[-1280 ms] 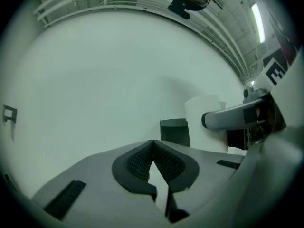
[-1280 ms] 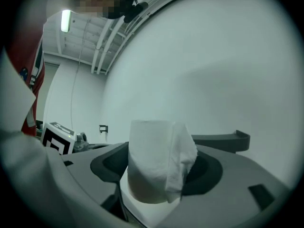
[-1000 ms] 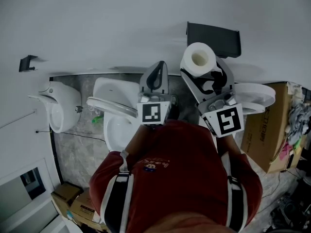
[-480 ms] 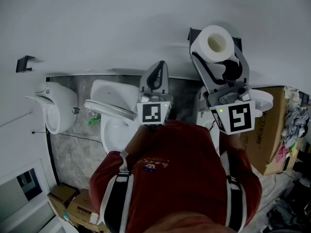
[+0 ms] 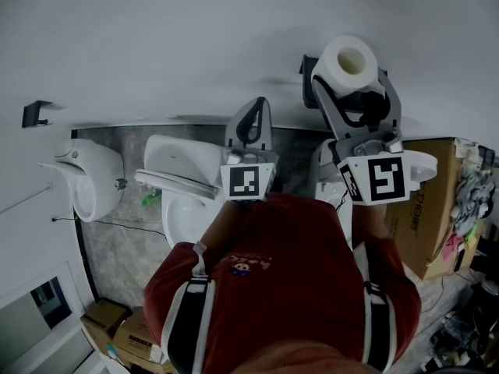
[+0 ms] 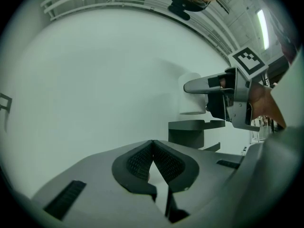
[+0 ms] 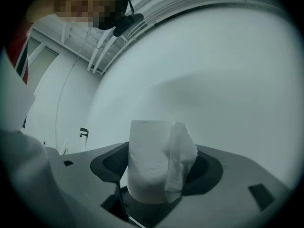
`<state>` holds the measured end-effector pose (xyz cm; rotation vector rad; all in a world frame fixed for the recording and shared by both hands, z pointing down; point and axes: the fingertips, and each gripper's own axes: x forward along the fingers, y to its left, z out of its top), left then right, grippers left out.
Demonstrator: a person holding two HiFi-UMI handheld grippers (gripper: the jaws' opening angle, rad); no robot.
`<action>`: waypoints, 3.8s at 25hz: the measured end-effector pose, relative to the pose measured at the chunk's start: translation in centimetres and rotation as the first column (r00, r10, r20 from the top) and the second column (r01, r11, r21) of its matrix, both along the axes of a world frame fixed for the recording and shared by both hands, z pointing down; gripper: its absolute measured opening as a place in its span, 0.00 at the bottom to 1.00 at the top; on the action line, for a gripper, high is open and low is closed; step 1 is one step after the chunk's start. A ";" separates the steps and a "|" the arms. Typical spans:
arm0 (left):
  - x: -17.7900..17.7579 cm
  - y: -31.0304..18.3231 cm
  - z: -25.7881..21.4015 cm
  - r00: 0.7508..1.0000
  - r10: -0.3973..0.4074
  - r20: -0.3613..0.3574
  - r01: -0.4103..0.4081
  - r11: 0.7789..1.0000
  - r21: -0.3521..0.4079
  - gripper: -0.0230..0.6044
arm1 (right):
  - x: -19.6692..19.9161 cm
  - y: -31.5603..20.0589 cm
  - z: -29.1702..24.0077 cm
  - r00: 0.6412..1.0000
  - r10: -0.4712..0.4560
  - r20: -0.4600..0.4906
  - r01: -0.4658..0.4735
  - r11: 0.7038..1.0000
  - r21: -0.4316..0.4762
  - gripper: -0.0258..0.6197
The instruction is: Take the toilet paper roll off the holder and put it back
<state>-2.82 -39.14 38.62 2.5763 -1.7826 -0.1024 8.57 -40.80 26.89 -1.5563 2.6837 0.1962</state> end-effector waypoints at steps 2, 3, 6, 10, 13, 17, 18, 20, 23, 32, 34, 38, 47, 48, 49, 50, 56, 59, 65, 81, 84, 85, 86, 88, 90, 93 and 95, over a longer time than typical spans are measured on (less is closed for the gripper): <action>0.0 -0.5 0.3 1.000 0.005 0.006 -0.005 1.000 -0.002 0.06 | 0.0 -0.5 0.5 1.000 0.007 -0.009 -0.007 1.000 -0.015 0.55; 0.0 -0.6 0.5 1.000 0.007 0.009 -0.007 1.000 -0.005 0.06 | 0.0 -0.7 0.6 1.000 0.012 -0.014 -0.012 1.000 -0.020 0.55; -0.1 -1.0 0.9 1.000 0.009 0.010 -0.009 1.000 -0.017 0.06 | -0.3 -1.1 0.9 0.999 0.023 -0.043 -0.025 0.999 -0.038 0.55; -0.4 -1.5 1.2 1.000 0.016 0.011 -0.015 1.000 -0.028 0.06 | -0.9 -2.0 1.6 0.989 0.062 -0.135 -0.071 0.996 -0.062 0.56; -0.7 -1.9 1.5 1.000 0.016 0.008 -0.015 0.999 -0.035 0.06 | -1.2 -2.4 2.2 0.978 0.092 -0.185 -0.108 0.991 -0.078 0.56; -0.8 -2.1 1.7 1.000 0.022 0.002 -0.022 0.999 -0.044 0.06 | -0.9 -2.5 2.3 0.978 0.110 -0.174 -0.129 0.987 -0.099 0.56; -0.8 -2.1 1.8 1.000 0.025 0.002 -0.025 0.999 -0.045 0.06 | -0.8 -2.5 2.3 0.978 0.115 -0.174 -0.135 0.985 -0.107 0.56; -0.8 -2.2 1.9 1.000 0.029 0.002 -0.029 0.998 -0.048 0.06 | -0.6 -2.4 2.5 0.976 0.128 -0.177 -0.150 0.981 -0.121 0.57; -1.0 -2.4 2.0 0.999 0.032 0.004 -0.032 0.998 -0.046 0.06 | -0.5 -2.4 2.7 0.972 0.150 -0.181 -0.173 0.977 -0.124 0.58; -1.3 -2.5 2.1 0.999 0.042 0.004 -0.041 0.998 -0.040 0.06 | -0.4 -2.4 3.3 0.968 0.173 -0.180 -0.202 0.967 -0.153 0.75; -1.5 -2.5 1.9 0.999 0.039 0.009 -0.039 0.999 -0.035 0.06 | 0.0 -2.2 2.6 0.970 0.194 -0.146 -0.212 0.969 -0.127 0.75; -1.9 -2.3 1.7 1.000 0.027 0.003 -0.027 0.999 -0.038 0.06 | 0.9 -1.9 2.0 0.967 0.225 -0.121 -0.238 0.965 -0.108 0.78; -1.6 -1.2 0.2 0.999 0.035 -0.025 -0.035 0.999 -0.025 0.06 | 2.7 1.0 -0.7 0.975 0.217 0.040 -0.216 0.976 -0.020 0.78; -1.5 -1.0 -0.1 0.999 0.035 -0.036 -0.036 0.999 -0.023 0.06 | 3.0 1.4 -1.1 0.975 0.216 0.058 -0.216 0.976 -0.005 0.78; -1.4 -0.7 -0.5 0.999 0.034 -0.037 -0.035 0.999 -0.016 0.06 | 3.4 1.9 -1.4 0.974 0.217 0.070 -0.218 0.976 0.007 0.78; -1.3 -0.5 -1.0 0.999 0.033 -0.027 -0.033 0.999 -0.009 0.06 | 3.8 2.3 -1.6 0.973 0.219 0.077 -0.221 0.975 0.016 0.78; -0.5 1.9 -2.6 1.000 0.026 0.012 -0.026 0.999 0.030 0.06 | 5.9 5.2 -1.2 0.966 0.240 0.097 -0.243 0.970 0.020 0.77; -0.1 3.6 -3.2 0.999 0.028 0.017 -0.028 0.999 0.041 0.06 | 7.0 7.0 -0.6 0.960 0.258 0.110 -0.259 0.966 -0.001 0.77; 1.7 6.7 -4.1 0.999 0.005 0.050 -0.008 0.998 0.062 0.06 | 10.2 10.0 1.7 0.954 0.277 0.118 -0.273 0.961 -0.053 0.77; 2.1 15.0 -5.1 0.996 -0.036 0.087 0.027 0.994 0.107 0.06 | 11.8 16.5 8.7 0.949 0.281 0.139 -0.257 0.951 -0.169 0.76; 2.0 16.1 -4.4 0.996 -0.039 0.084 0.031 0.994 0.104 0.06 | 11.5 17.4 9.4 0.956 0.268 0.116 -0.249 0.956 -0.155 0.74; 2.1 16.4 -4.1 0.996 -0.040 0.085 0.031 0.994 0.102 0.06 | 11.4 17.7 9.5 0.959 0.264 0.106 -0.247 0.958 -0.147 0.73; 2.1 16.6 -3.9 0.995 -0.041 0.087 0.032 0.994 0.100 0.06 | 11.3 18.0 9.6 0.960 0.261 0.097 -0.246 0.959 -0.141 0.70; 2.2 17.1 -3.5 0.995 -0.040 0.091 0.032 0.995 0.096 0.06 | 11.1 18.5 9.8 0.962 0.260 0.082 -0.248 0.959 -0.134 0.69; 2.3 17.6 -3.2 0.995 -0.037 0.094 0.028 0.995 0.093 0.06 | 11.1 19.1 9.9 0.963 0.259 0.078 -0.247 0.960 -0.135 0.67; 2.5 18.2 -3.0 0.995 -0.029 0.095 0.021 0.996 0.092 0.06 | 11.2 19.7 9.6 0.962 0.259 0.084 -0.247 0.960 -0.130 0.64; 2.7 18.3 -2.8 0.995 -0.024 0.092 0.015 0.996 0.090 0.06 | 11.3 20.1 9.5 0.962 0.259 0.083 -0.249 0.961 -0.122 0.59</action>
